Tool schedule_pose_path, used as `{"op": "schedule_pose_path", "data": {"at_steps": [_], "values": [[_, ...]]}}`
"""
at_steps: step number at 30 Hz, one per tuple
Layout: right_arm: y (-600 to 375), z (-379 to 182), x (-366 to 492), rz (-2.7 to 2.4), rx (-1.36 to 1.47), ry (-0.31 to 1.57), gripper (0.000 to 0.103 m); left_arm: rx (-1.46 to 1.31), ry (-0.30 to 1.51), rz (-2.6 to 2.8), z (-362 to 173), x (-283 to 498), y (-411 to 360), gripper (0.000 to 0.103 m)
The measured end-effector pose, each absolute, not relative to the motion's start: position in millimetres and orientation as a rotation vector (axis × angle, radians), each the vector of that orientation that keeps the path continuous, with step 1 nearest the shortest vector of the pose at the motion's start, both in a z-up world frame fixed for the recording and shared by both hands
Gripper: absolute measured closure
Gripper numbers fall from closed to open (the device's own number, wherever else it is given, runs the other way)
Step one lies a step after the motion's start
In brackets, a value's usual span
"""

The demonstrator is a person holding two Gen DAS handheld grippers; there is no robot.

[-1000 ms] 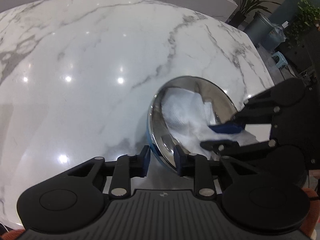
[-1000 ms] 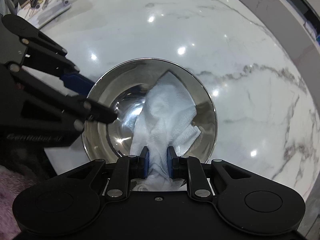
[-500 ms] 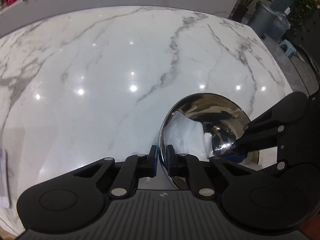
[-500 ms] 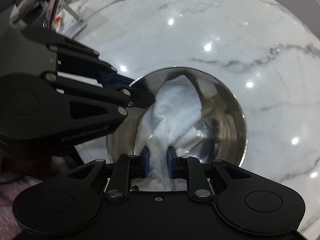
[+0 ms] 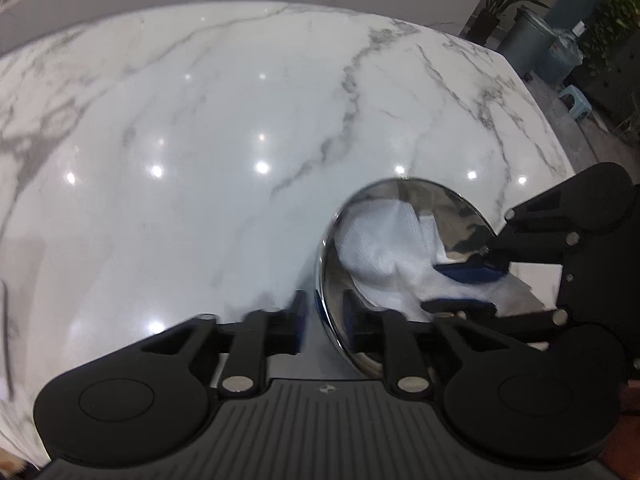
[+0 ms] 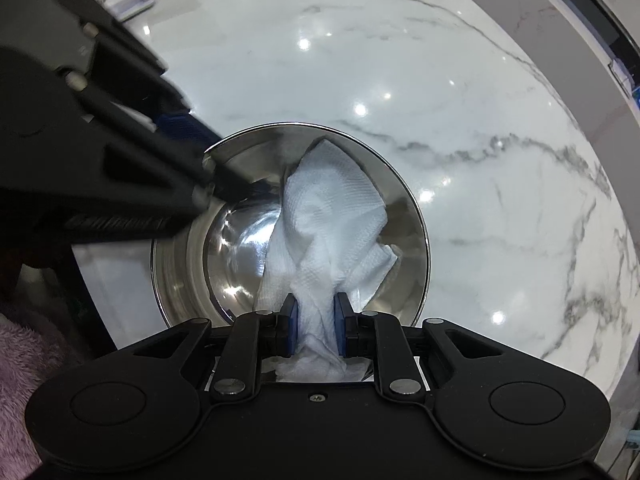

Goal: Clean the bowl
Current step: 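Wipe the cloth around the bowl interior with the right gripper while the left gripper holds the rim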

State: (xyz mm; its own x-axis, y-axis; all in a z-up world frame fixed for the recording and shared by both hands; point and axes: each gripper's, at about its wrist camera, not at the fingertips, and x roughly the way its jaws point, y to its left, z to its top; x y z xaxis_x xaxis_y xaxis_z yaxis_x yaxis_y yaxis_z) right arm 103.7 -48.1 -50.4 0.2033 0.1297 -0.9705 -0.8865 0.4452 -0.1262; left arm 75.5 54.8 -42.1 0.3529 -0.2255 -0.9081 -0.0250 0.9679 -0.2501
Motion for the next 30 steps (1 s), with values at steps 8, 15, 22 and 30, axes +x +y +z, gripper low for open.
{"op": "schedule_pose_path", "data": {"at_steps": [8, 15, 22, 30], "values": [[-51, -49, 107, 0.840, -0.809, 1.142, 0.087, -0.271, 1.234, -0.143, -46, 73, 56, 0.084], [-54, -49, 114, 0.883, -0.684, 1.207, 0.087, -0.243, 1.222, -0.122, -45, 77, 54, 0.089], [-57, -48, 122, 0.981, -0.477, 1.298, 0.087, -0.198, 1.215, -0.102, -44, 78, 51, 0.094], [-62, -51, 106, 0.930, -0.619, 1.258, 0.087, -0.163, 1.204, -0.110, -44, 78, 49, 0.094]]}}
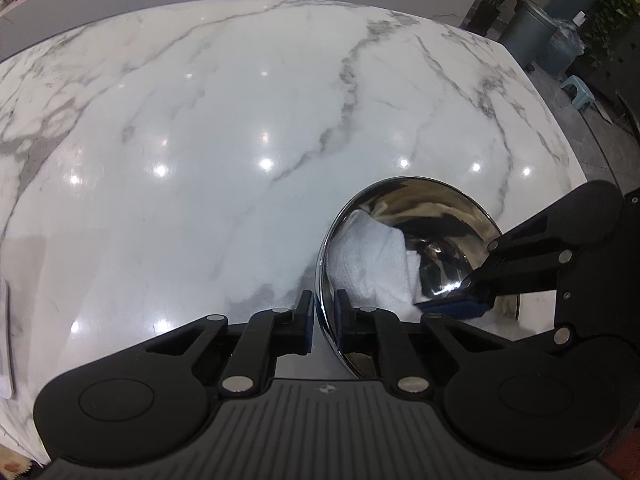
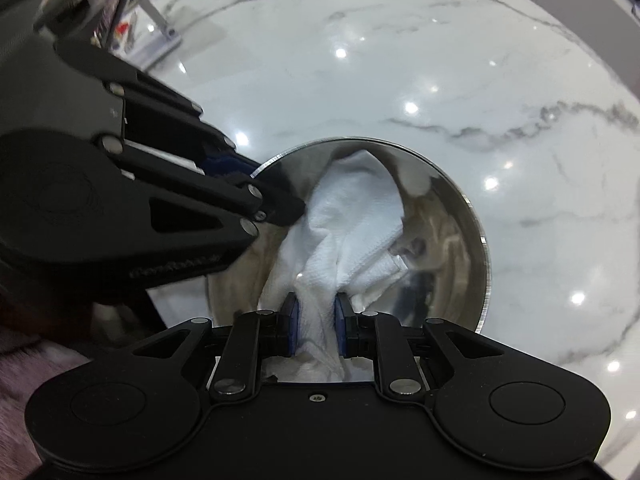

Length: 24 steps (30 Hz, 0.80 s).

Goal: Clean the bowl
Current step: 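Wipe the cloth around the bowl interior with the right gripper while the left gripper holds the rim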

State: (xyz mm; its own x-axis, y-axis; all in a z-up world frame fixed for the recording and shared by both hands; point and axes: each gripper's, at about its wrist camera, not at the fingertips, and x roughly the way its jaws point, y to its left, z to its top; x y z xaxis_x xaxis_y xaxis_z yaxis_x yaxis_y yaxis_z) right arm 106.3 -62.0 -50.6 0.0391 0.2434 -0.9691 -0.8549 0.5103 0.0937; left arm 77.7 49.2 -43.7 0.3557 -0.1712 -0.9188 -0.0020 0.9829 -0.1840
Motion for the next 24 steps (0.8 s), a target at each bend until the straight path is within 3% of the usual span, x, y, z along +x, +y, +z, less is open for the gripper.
{"op": "schedule_pose_path", "data": {"at_steps": [10, 13, 24], "values": [[-62, -51, 103, 0.874, -0.741, 1.191, 0.088, -0.149, 1.213, -0.111, -44, 77, 46, 0.092], [-64, -52, 105, 0.873, -0.737, 1.192, 0.087, -0.188, 1.243, -0.135, -46, 74, 49, 0.083], [-75, -50, 113, 0.872, -0.709, 1.198, 0.087, -0.237, 1.249, -0.146, -46, 70, 54, 0.085]]}}
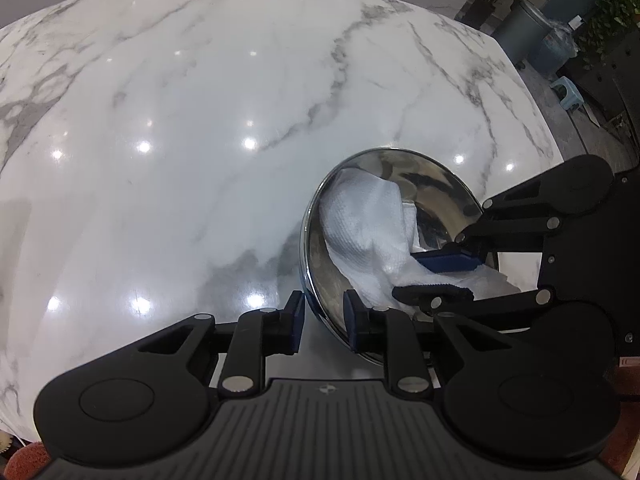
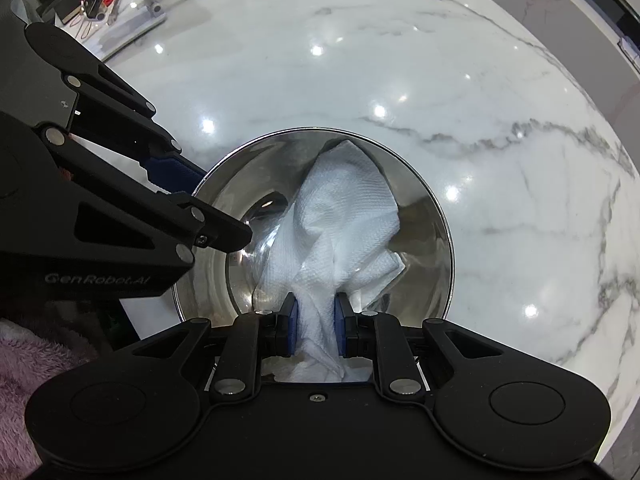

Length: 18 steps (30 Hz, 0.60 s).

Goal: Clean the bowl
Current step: 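Wipe the cloth around the bowl interior with the right gripper while the left gripper holds the rim, then keep wiping the bowl interior with the cloth in the right gripper while the left gripper steadies the rim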

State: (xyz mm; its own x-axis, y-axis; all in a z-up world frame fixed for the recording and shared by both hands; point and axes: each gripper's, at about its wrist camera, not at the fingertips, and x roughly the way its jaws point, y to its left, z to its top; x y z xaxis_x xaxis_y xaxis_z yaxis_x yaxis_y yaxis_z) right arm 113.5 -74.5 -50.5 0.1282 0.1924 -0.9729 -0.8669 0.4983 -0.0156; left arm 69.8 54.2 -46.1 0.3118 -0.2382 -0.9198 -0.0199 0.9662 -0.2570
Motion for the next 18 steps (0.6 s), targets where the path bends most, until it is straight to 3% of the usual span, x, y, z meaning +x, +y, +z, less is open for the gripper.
{"op": "schedule_pose_path", "data": {"at_steps": [8, 18], "values": [[-85, -49, 127, 0.990, -0.442, 1.333, 0.087, -0.153, 1.227, -0.104, -43, 75, 49, 0.097], [-80, -33, 80, 0.912, -0.765, 1.227, 0.087, -0.111, 1.218, -0.117, -43, 78, 48, 0.097]]}}
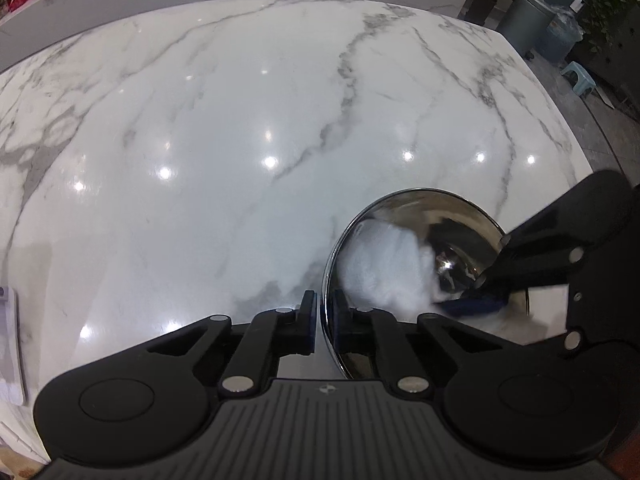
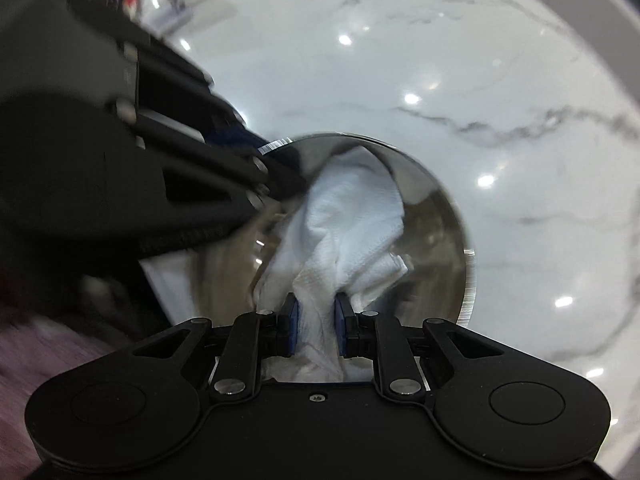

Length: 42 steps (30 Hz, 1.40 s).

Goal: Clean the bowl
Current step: 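Keep wiping the bowl interior with the cloth in the right gripper while the left gripper steadies the rim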

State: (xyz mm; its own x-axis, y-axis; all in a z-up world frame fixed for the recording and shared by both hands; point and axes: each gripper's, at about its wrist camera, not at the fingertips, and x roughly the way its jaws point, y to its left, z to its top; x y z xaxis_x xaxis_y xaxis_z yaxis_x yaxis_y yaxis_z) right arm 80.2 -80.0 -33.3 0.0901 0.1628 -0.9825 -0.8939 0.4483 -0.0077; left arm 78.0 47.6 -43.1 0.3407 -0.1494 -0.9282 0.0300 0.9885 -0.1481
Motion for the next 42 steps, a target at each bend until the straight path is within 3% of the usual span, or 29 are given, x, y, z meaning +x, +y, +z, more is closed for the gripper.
{"op": "schedule_pose_path", "data": {"at_steps": [6, 10, 14, 18, 20, 25, 33, 42], "values": [[-89, -31, 68, 0.865, -0.884, 1.134, 0.087, -0.129, 1.217, -0.112, -44, 77, 49, 0.096], [-96, -30, 70, 0.866, -0.857, 1.143, 0.087, -0.185, 1.246, -0.132, -46, 75, 53, 0.081], [-86, -35, 81, 0.869, -0.840, 1.151, 0.087, -0.211, 1.263, -0.154, -47, 70, 51, 0.080], [-91, -28, 68, 0.871, -0.827, 1.153, 0.087, -0.219, 1.268, -0.149, -49, 66, 51, 0.080], [-92, -26, 66, 0.872, -0.815, 1.157, 0.087, -0.217, 1.263, -0.142, -48, 66, 52, 0.088], [-96, -23, 68, 0.874, -0.766, 1.179, 0.086, -0.209, 1.251, -0.119, -48, 70, 52, 0.091], [-102, -23, 83, 0.984, -0.451, 1.321, 0.086, -0.159, 1.237, -0.087, -48, 76, 48, 0.097], [-106, -21, 72, 0.923, -0.653, 1.260, 0.087, -0.126, 1.223, -0.092, -47, 77, 47, 0.096]]}}
